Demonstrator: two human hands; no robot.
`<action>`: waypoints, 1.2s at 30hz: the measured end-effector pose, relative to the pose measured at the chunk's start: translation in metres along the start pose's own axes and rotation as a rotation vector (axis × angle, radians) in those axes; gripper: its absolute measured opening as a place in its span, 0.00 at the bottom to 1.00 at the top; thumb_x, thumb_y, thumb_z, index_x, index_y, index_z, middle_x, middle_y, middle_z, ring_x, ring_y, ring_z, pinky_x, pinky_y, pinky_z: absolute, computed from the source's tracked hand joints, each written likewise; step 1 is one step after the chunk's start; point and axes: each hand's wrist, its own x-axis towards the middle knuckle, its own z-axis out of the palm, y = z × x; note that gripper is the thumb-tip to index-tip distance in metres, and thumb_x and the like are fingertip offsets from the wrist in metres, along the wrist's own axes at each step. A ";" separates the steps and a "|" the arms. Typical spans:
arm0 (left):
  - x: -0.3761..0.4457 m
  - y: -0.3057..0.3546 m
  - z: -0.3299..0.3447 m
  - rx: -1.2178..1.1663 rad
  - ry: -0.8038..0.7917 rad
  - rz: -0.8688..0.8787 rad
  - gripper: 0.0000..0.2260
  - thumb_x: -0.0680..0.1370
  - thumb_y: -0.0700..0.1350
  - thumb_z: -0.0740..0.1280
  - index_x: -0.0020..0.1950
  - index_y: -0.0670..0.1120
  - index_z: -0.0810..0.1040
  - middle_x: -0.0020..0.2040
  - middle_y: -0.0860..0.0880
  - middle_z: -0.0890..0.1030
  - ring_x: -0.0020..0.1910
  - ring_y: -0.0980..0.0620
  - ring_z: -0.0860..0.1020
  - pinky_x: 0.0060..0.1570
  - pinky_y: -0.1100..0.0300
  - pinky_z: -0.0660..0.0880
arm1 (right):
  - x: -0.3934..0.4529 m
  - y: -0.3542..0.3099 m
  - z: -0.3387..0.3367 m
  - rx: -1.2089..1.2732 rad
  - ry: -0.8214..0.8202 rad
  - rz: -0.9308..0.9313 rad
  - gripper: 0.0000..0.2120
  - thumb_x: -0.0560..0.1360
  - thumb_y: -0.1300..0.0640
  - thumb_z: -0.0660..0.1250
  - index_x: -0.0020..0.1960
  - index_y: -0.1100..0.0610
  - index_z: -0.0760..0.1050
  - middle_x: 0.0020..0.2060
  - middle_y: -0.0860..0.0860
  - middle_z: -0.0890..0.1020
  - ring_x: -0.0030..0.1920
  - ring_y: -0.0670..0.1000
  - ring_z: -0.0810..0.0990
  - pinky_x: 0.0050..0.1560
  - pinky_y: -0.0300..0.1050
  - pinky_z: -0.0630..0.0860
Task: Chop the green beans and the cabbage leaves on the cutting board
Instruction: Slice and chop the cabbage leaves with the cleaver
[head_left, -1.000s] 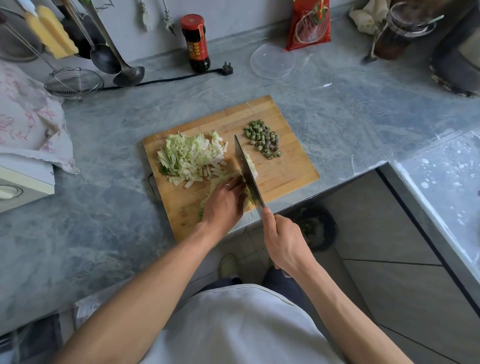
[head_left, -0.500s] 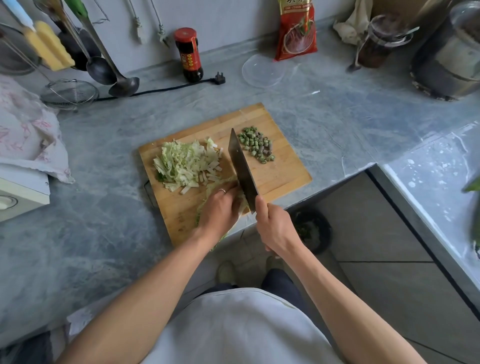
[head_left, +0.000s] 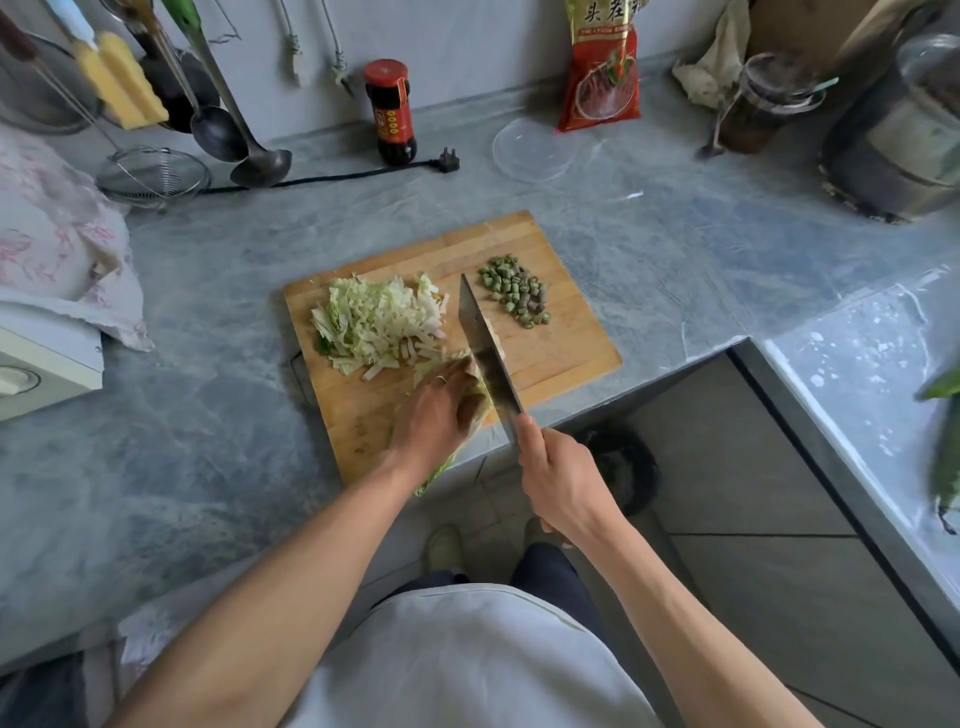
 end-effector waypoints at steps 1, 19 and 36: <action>0.000 0.001 0.000 -0.019 0.017 0.002 0.19 0.82 0.52 0.59 0.60 0.39 0.79 0.62 0.41 0.81 0.64 0.44 0.77 0.65 0.50 0.74 | 0.000 0.000 0.000 -0.002 0.005 0.001 0.32 0.83 0.38 0.48 0.40 0.64 0.72 0.33 0.58 0.78 0.33 0.57 0.78 0.42 0.56 0.78; -0.001 0.003 0.002 -0.055 0.088 0.021 0.09 0.79 0.42 0.68 0.57 0.39 0.81 0.59 0.42 0.83 0.59 0.43 0.80 0.49 0.51 0.81 | 0.004 -0.002 0.030 -0.008 0.065 -0.022 0.29 0.83 0.40 0.46 0.39 0.59 0.70 0.38 0.59 0.79 0.41 0.62 0.78 0.47 0.60 0.77; -0.009 -0.001 0.005 0.142 0.084 -0.076 0.19 0.82 0.54 0.56 0.52 0.46 0.83 0.58 0.45 0.83 0.60 0.45 0.79 0.57 0.47 0.76 | 0.000 0.000 -0.003 0.033 -0.020 0.007 0.31 0.82 0.36 0.47 0.36 0.59 0.69 0.28 0.54 0.75 0.26 0.52 0.75 0.34 0.51 0.77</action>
